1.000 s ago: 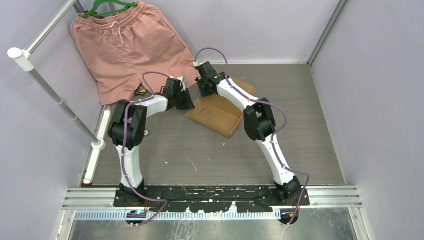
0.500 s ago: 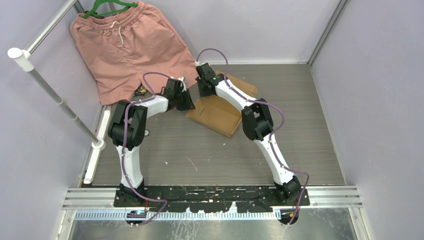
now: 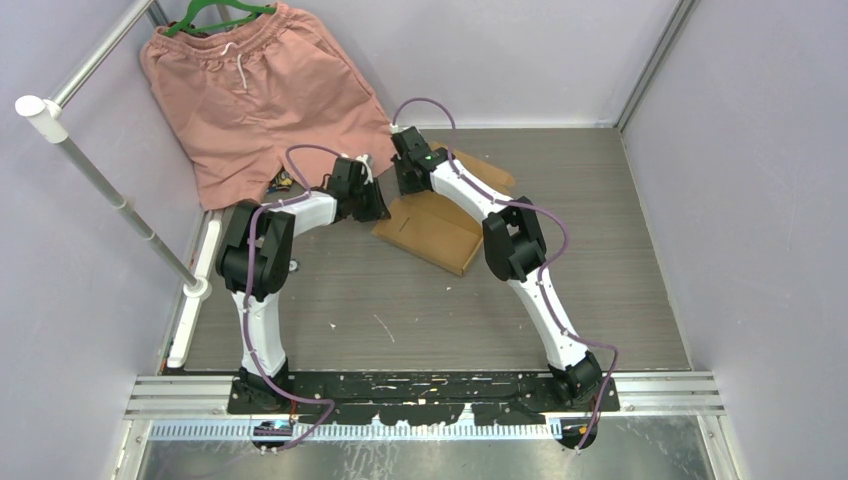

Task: Fold the paper box
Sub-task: Fold the paper box at the center of the board.

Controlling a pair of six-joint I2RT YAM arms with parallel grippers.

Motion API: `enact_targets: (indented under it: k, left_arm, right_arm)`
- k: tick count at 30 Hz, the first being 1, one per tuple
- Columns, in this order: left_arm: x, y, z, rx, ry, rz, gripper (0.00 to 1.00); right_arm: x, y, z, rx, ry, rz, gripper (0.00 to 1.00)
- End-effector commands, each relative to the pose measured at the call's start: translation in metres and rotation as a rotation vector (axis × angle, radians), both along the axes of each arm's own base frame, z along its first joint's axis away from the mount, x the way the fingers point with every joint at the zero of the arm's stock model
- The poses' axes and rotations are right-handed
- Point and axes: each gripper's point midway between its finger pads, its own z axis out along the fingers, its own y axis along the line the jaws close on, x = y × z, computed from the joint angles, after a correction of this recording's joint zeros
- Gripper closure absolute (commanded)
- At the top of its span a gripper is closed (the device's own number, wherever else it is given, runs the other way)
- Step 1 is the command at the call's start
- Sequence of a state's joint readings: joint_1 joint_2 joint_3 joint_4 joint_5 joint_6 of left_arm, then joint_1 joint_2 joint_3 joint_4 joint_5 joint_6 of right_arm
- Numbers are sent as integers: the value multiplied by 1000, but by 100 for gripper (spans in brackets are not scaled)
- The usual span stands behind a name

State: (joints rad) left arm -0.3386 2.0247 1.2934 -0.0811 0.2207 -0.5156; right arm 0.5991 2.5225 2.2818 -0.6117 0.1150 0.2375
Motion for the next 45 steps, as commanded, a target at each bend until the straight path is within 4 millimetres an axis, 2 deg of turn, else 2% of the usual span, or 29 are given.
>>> enact_targets:
  k: [1, 13, 24, 37, 45]
  left_arm:
    - [-15, 6, -7, 37, 46, -4, 78]
    - [-16, 8, -9, 51, 48, -2, 78]
    - [-17, 9, -7, 68, 46, 0, 78]
    - [-20, 7, -4, 84, 39, -1, 78]
    - [-22, 8, -4, 90, 37, 5, 78]
  right_arm:
    - [1, 2, 20, 19, -27, 35, 78]
    - [-25, -2, 14, 16, 8, 130, 79]
    - [-48, 7, 30, 89, 15, 254, 81]
    - [-72, -3, 25, 70, 47, 320, 86]
    - [-97, -5, 19, 60, 109, 406, 86]
